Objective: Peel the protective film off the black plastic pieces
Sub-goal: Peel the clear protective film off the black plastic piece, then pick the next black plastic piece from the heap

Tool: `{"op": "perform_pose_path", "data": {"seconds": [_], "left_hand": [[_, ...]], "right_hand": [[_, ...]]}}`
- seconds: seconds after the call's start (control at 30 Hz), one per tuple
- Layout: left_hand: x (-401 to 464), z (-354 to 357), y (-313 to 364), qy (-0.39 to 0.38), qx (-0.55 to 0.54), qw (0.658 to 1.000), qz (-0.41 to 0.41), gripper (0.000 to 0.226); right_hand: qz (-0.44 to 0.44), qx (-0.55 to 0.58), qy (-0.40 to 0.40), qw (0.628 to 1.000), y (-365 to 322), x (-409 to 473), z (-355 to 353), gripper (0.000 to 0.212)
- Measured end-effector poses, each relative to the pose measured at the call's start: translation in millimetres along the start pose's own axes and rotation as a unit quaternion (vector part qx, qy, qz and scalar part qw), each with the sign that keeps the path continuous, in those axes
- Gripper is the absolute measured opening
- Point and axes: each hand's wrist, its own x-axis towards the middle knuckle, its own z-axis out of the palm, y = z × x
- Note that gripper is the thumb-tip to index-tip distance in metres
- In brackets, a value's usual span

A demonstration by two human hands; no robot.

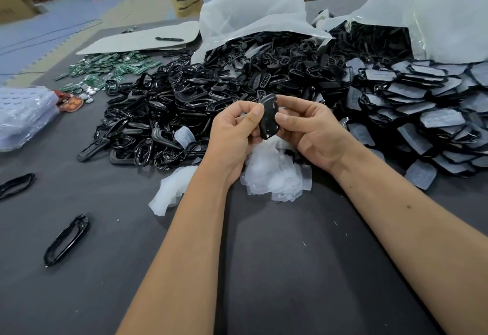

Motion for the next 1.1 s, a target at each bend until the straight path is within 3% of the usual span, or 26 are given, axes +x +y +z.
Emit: {"op": "perform_pose_path", "data": {"seconds": [0.13,0.27,0.37,0.43,0.6,0.7,0.77,0.87,1.1], "left_hand": [[-2,-1,3,0.038,0.031,0.998,0.026,0.012],[-1,-2,8,0.06,0.103,0.992,0.033,0.006],[3,12,17,0.042,0.131,0.988,0.067,0.009],[12,33,23,0.02,0.161,0.983,0.089,0.012],[36,98,22,-0.039,0.271,0.953,0.128,0.033],[44,132,10,-0.075,0.403,0.896,0.172,0.044],[45,150,0,-0.08,0.492,0.853,0.157,0.051],[44,166,-9,-0.086,0.516,0.841,0.138,0.058],[38,161,-5,-0.036,0.445,0.883,0.145,0.038]], "right_hand": [[-0.036,-0.036,0.02,0.999,2,-4,4,0.029],[-0.112,-0.235,0.042,0.965,-10,-12,6,0.024],[-0.201,-0.383,0.085,0.898,-33,-19,3,0.023],[-0.258,-0.485,0.123,0.827,-50,-23,-2,0.024],[-0.299,-0.632,0.195,0.688,-85,-35,-28,0.029],[-0.27,-0.696,0.246,0.619,-104,-42,-53,0.031],[-0.222,-0.728,0.272,0.589,-110,-46,-67,0.032],[-0.172,-0.755,0.272,0.572,-113,-48,-75,0.039],[-0.159,-0.748,0.288,0.577,-122,-40,-66,0.041]]}}
